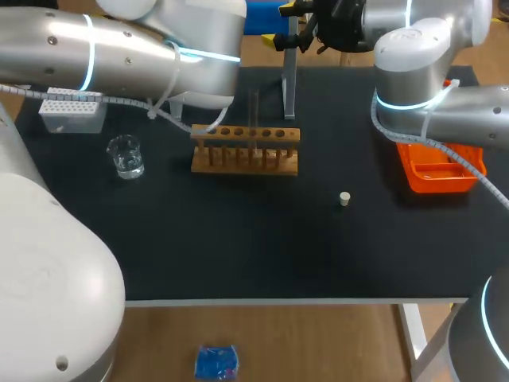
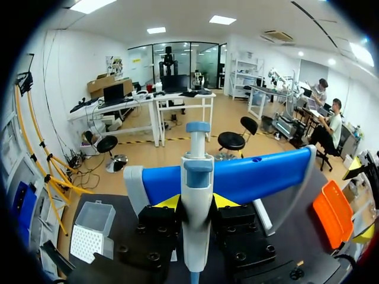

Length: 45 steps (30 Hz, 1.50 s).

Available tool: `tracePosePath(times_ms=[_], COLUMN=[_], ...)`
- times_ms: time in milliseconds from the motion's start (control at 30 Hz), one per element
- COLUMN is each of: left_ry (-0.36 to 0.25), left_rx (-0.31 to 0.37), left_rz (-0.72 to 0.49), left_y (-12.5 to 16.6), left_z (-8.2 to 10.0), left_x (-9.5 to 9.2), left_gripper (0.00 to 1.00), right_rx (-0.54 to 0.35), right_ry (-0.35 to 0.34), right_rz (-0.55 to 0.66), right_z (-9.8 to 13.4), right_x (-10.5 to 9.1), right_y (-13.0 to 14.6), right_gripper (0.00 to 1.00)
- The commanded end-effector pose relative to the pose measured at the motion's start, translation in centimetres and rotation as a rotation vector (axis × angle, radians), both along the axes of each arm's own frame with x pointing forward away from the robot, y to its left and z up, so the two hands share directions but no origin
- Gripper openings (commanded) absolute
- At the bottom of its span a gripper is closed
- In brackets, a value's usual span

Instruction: Invert the test tube, pick up the pipette, mount the tip to pipette, aspirate from beaker and dispense into the tube, eject the tip, return the pipette, and cap with the stopper.

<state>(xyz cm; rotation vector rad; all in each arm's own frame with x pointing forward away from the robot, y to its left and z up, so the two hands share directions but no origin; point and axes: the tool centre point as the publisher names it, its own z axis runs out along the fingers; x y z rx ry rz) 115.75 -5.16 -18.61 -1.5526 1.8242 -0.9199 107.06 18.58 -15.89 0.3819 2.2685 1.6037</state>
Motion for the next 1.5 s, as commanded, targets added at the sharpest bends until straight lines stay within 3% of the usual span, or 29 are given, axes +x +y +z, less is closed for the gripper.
tracePosePath(times_ms=[33,700,767,800,833,1200,1500], left_ry=[0.013,0.036,0.035,0.035,0.036,0.032,-0.026], left_rx=[0.003,-0.012,-0.019,-0.021,-0.022,-0.034,-0.041], left_rz=[0.004,0.007,0.006,0.005,0.005,0.015,-0.021], left_y=[-0.3,-0.2,-0.3,-0.4,-0.4,-0.3,-0.9], left_z=[-0.1,-1.5,-1.6,-1.6,-1.7,-1.7,1.0], left_x=[0.4,0.8,0.8,0.8,0.8,0.2,-1.6], left_gripper=[0.0,0.0,0.42,0.83,1.0,1.0,1.0], right_rx=[-0.003,-0.003,-0.003,-0.003,-0.003,-0.003,-0.003], right_ry=[0.003,0.003,0.003,0.003,0.003,0.003,0.003], right_rz=[0.004,0.004,0.004,0.004,0.004,0.004,0.004], right_z=[0.1,0.1,0.1,0.1,0.1,0.1,0.1], right_x=[0.0,0.0,0.0,0.0,0.0,0.0,0.0], right_y=[-0.1,-0.1,-0.1,-0.1,-0.1,-0.1,-0.1], right_gripper=[1.0,1.0,1.0,1.0,1.0,1.0,1.0])
